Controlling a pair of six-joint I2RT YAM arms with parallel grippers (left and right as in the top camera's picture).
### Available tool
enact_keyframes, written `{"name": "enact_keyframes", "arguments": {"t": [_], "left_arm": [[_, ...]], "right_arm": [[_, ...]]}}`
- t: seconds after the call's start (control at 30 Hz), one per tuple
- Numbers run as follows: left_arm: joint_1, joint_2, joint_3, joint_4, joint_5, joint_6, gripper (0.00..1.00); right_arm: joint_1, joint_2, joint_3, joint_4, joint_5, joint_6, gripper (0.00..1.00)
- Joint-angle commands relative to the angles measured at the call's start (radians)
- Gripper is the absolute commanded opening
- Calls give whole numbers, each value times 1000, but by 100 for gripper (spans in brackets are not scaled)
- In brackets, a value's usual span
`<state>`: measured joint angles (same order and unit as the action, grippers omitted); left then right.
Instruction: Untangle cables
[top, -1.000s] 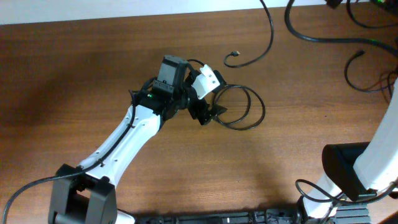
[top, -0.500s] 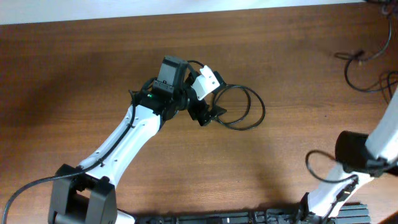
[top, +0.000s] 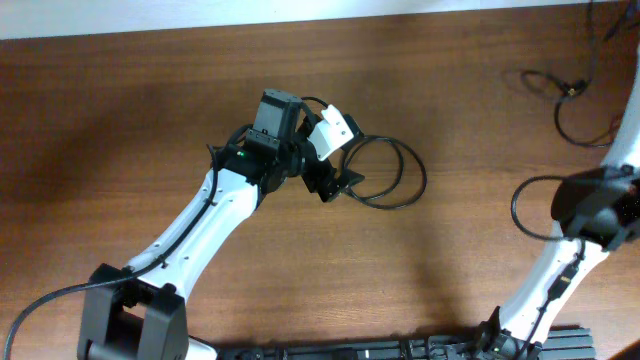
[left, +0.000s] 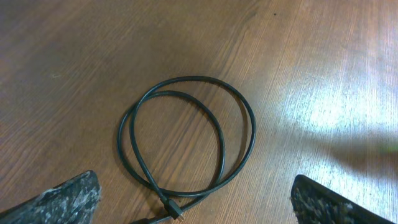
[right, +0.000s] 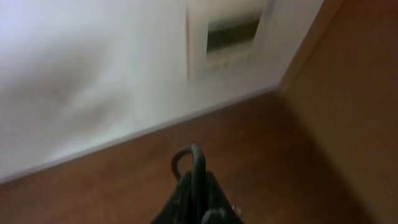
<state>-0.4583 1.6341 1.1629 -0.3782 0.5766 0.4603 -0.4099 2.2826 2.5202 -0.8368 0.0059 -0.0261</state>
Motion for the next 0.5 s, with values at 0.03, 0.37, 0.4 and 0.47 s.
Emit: {"name": "enact_keyframes", "arguments": {"t": [0.03, 0.37, 0.4, 0.47], "left_arm": [[0, 7, -1, 2, 11, 5, 99], [12, 7, -1, 3, 1, -116, 99], [25, 7, -1, 3, -1, -146, 99], [67, 6, -1, 2, -68, -267, 99]], "right_arm": [[3, 78, -4, -68, -45, 9, 64], [16, 40, -2, -418, -416, -105, 99], [26, 34, -2, -467, -422, -126, 99], [68, 29, -2, -568, -422, -192, 99]]}}
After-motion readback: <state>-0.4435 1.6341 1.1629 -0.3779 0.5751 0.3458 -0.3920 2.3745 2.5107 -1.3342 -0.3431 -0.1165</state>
